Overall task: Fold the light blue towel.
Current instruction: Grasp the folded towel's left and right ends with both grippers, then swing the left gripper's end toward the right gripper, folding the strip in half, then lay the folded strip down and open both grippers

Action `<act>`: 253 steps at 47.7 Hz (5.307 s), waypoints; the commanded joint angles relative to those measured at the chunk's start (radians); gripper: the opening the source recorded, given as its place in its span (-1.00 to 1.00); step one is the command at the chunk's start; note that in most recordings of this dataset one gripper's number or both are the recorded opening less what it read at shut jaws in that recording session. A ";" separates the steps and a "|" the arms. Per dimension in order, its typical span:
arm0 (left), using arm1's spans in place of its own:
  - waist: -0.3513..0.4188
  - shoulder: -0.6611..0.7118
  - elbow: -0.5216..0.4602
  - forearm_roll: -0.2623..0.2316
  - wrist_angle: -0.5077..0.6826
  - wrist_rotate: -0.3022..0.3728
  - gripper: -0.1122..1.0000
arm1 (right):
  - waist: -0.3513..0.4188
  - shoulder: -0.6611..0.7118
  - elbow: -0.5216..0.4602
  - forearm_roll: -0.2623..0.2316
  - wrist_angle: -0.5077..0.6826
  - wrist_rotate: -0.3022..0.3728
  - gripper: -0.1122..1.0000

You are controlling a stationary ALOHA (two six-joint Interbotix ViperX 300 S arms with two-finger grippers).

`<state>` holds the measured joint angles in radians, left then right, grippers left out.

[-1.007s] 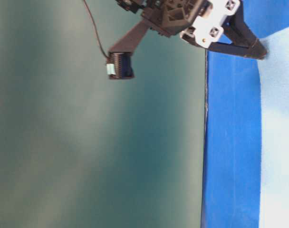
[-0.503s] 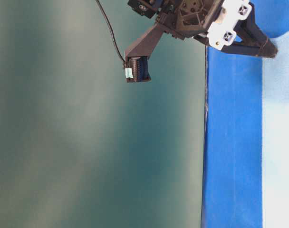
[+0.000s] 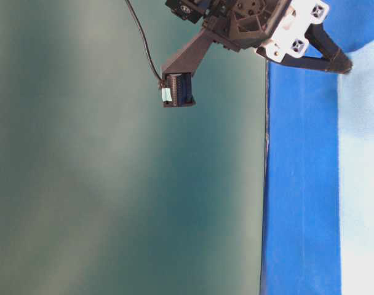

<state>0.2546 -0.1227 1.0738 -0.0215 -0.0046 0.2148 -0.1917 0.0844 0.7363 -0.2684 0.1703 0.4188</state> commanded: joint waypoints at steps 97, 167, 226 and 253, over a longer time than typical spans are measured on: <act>-0.422 -0.106 -0.457 -0.002 0.153 -0.173 -0.78 | -0.241 -0.279 -0.207 -0.141 0.156 -0.014 -0.78; -0.457 0.449 -1.015 -0.002 -0.020 -0.012 -0.78 | -0.327 -0.495 0.032 -0.156 0.179 -0.015 -0.78; -0.465 0.259 -0.560 -0.002 -0.035 -0.166 -0.72 | -0.258 -0.054 -0.186 -0.150 -0.061 0.008 -0.52; -0.413 0.060 -0.454 -0.002 0.086 -0.163 0.59 | -0.256 -0.206 -0.092 -0.107 -0.055 0.011 0.33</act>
<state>-0.1718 -0.0031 0.6136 -0.0215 0.0813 0.0522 -0.4510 -0.0506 0.6320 -0.3927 0.1181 0.4280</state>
